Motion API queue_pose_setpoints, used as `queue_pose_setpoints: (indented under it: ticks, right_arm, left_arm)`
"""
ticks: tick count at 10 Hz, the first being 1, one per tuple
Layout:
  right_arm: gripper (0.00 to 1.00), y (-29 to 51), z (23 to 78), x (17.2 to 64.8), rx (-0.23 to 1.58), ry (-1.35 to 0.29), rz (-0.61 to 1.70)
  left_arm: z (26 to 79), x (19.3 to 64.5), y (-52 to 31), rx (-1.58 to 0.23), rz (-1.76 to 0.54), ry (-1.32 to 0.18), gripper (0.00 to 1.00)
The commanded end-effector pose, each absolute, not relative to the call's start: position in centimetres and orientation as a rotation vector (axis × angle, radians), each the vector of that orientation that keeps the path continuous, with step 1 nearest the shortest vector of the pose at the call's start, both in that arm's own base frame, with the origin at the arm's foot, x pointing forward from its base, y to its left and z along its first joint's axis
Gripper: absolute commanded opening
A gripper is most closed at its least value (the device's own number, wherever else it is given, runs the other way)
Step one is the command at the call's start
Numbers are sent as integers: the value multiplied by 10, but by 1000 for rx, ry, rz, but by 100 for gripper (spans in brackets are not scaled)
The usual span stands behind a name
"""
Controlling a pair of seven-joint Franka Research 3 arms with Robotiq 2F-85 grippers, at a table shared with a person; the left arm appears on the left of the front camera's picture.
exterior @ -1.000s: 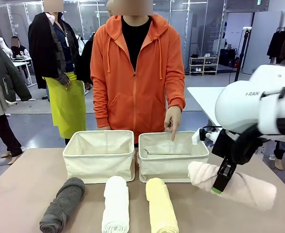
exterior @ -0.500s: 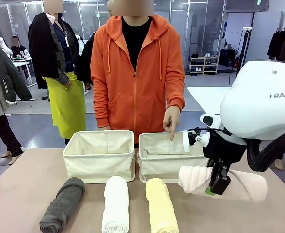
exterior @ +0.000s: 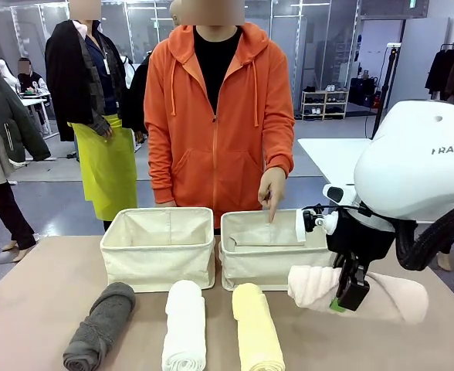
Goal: Divide the towels into two baskets.
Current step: Pick up one hotel-folded towel and place it in the Fabric basket indicated by the person.
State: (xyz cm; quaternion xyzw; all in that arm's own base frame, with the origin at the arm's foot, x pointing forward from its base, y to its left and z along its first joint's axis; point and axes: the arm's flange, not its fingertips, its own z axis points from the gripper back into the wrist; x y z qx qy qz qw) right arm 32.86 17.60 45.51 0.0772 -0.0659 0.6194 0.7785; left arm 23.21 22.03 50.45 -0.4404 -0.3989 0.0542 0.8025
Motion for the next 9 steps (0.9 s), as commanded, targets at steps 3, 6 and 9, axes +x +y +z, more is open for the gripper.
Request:
queue_pose_setpoints:
  ticks: [3,6,9]
  right_arm:
    - [32,224,495,419,25,-191,1586]
    - [32,254,505,494,-28,-172,1601]
    - [32,265,484,553,-66,-190,1618]
  left_arm:
    - [506,232,222,-958,101,-872,100]
    - [506,232,222,-958,101,-872,100]
    - [506,232,222,-958,101,-872,100]
